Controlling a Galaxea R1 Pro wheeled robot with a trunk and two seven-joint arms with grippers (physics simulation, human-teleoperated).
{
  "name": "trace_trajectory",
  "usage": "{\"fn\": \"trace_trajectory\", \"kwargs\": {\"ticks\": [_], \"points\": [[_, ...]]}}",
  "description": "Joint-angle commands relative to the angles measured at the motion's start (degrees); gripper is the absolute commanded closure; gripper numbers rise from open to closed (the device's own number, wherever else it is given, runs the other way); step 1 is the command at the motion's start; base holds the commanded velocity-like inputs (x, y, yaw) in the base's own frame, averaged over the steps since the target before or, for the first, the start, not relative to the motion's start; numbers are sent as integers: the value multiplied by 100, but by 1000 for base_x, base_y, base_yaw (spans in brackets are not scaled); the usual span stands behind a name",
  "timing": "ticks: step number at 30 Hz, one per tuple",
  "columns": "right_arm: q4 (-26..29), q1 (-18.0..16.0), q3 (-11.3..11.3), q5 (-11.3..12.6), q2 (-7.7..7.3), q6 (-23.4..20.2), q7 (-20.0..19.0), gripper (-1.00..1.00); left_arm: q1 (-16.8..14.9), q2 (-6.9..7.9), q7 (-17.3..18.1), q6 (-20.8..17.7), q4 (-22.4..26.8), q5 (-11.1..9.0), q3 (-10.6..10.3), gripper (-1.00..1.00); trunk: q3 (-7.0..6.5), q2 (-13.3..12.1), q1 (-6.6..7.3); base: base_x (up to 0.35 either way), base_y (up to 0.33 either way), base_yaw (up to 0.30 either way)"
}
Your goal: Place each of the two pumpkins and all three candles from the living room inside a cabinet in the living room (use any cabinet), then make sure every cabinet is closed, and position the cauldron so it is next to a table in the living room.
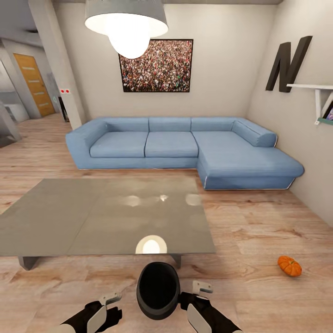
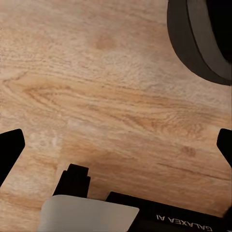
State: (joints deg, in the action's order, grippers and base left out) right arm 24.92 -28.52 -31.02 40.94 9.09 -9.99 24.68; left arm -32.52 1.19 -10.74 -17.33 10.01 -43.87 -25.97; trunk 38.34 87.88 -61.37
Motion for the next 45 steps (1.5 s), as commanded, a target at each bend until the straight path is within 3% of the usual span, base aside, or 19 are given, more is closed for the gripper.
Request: {"fn": "trace_trajectory", "kwargs": {"ticks": [1,8,45], "points": [[-9,-5,-45,30,-6,52,46,-100,0,7,-41,13,19,-63,-48,-100,-13,-39,23,0,0,0],[-400,-5,-122,25,-4,417,-175,-100,0,-3,-50,187,19,-69,-40,-100,-139,-320,177,0,0,0],[-426,-6,-140,44,-4,446,-228,-100,0,37,-51,197,19,-69,-39,-100,-803,-1804,989,0,0,0]]}}
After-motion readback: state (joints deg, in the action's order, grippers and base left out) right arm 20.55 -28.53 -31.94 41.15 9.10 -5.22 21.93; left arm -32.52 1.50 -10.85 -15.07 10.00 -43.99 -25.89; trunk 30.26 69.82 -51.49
